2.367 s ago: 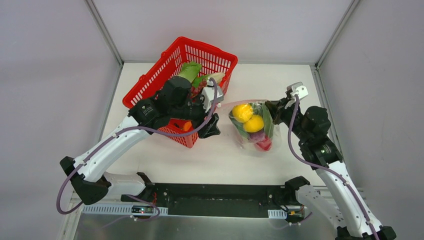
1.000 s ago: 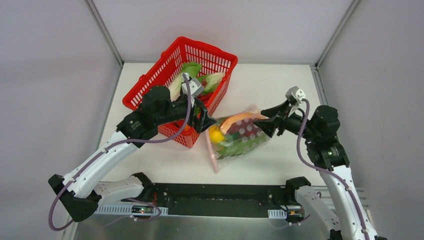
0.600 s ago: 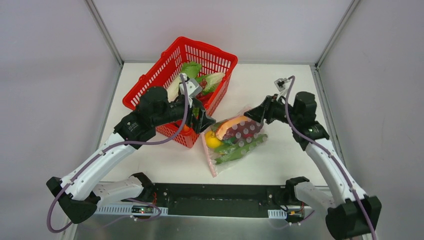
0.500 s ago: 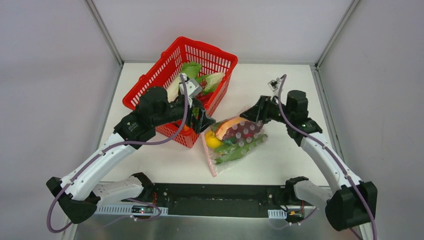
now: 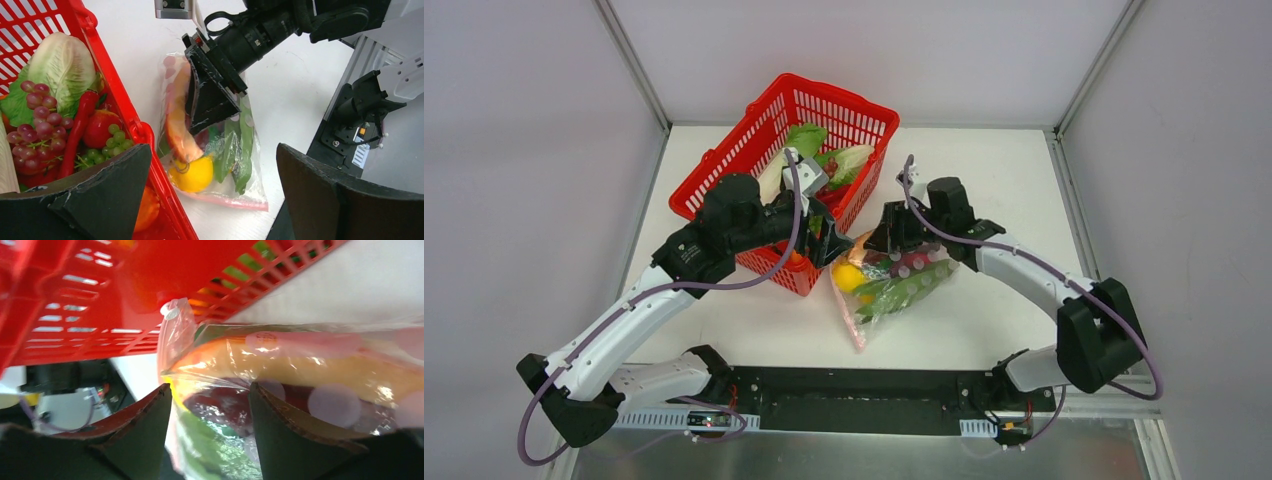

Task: Place the food in the zip-top bag and seal the zipper
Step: Place the zipper food storage bag at the center of the board.

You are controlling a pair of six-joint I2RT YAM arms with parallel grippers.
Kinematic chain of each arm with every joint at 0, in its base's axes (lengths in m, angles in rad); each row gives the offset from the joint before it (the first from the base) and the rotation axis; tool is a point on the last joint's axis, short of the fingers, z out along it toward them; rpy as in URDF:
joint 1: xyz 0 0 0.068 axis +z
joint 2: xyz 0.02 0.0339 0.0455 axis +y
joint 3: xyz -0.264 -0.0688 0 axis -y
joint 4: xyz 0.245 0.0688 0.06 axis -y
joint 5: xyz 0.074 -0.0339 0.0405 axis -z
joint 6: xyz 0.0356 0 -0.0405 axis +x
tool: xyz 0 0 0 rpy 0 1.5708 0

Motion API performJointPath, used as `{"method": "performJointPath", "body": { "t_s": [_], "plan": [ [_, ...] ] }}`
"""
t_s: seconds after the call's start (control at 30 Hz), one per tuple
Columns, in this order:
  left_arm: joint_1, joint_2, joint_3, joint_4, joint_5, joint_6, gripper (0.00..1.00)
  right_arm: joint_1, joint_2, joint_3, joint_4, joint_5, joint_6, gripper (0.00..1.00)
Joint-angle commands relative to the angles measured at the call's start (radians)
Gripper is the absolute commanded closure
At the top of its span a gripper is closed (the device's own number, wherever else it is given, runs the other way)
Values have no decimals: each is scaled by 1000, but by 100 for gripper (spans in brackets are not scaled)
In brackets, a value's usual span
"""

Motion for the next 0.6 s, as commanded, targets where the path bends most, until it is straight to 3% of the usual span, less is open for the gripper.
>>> {"method": "performJointPath", "body": {
  "t_s": [0.0,0.13,0.27,0.5,0.57],
  "plan": [
    [10,-22,7,17,-25,-10,1,-4,65,24,-40,222,-191,37],
    [10,-19,14,10,-32,-7,1,-21,141,109,-151,307,-297,37],
    [10,-26,14,-18,-56,2,1,-26,146,138,-322,216,-452,37],
    [12,-53,-23,-35,-169,20,1,-18,-82,29,-345,-20,-513,37],
    [14,-51,-23,-46,-208,24,1,-15,-171,2,-305,16,-494,35]
  ]
}}
